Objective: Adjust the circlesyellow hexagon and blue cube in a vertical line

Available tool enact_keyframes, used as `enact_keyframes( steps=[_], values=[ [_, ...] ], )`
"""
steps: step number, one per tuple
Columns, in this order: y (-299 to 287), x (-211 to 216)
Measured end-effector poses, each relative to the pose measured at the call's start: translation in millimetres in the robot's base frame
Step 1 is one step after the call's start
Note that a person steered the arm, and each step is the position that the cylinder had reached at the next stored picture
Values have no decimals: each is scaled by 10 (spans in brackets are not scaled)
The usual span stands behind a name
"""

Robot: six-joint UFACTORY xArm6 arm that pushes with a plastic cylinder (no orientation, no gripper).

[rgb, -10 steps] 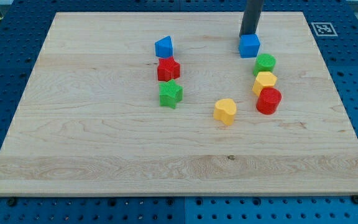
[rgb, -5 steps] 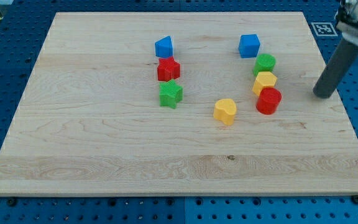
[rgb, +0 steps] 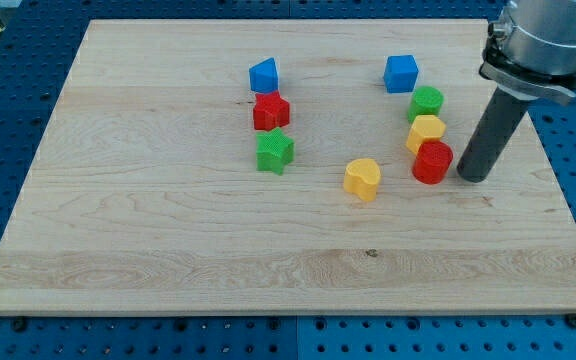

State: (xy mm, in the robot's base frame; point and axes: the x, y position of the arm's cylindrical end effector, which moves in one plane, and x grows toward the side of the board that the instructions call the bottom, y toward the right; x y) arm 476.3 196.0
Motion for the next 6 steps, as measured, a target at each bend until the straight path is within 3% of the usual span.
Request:
enact_keyframes(
  steps=[2, 4, 6],
  values=[
    [-205, 105],
    [346, 118],
    [391, -317]
  ],
)
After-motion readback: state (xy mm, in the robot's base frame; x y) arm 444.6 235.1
